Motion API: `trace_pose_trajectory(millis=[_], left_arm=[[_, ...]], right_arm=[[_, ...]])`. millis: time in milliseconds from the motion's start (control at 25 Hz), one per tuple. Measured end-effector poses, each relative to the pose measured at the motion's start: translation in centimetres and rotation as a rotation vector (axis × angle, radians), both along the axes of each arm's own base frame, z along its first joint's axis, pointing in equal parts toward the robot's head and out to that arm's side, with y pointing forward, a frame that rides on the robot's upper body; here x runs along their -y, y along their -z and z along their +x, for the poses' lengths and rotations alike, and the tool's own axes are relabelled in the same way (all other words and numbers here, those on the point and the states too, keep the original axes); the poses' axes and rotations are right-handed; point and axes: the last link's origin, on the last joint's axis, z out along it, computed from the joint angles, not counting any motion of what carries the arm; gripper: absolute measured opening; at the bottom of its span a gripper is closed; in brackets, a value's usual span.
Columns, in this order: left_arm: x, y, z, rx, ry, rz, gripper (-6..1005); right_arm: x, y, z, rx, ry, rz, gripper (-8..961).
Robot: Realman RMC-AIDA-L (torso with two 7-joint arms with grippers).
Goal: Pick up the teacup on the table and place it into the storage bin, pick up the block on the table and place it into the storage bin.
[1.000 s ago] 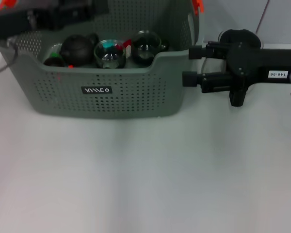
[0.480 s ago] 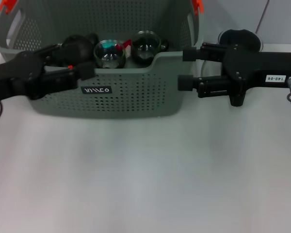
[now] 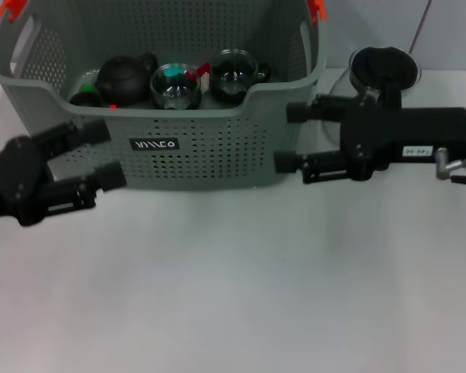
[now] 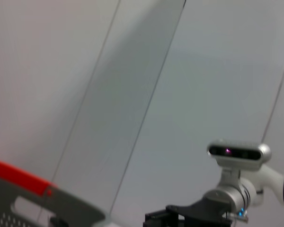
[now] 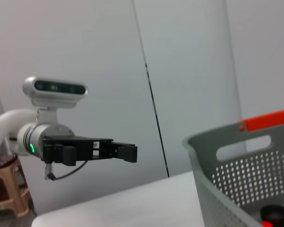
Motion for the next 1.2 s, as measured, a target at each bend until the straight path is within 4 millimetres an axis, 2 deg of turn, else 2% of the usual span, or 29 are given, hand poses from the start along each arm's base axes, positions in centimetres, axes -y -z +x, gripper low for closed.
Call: trace_pose_trajectory(millis=[320, 720, 1200], left_arm=[[0.5, 1.9, -0.9, -0.126, 0.005, -0.113, 910], [0.3, 3.7, -0.6, -0.226, 0.038, -0.248, 910], [-0.3, 3.9, -0.8, -0.236, 0.018, -0.235, 910]], right_arm=[[0.5, 1.4, 0.1, 0.075, -0.013, -0.07, 944], [0.8, 1.3, 1.0, 0.147, 0.023, -0.124, 945], [0.6, 1.2, 0.7, 0.15, 0.004, -0.117, 945]])
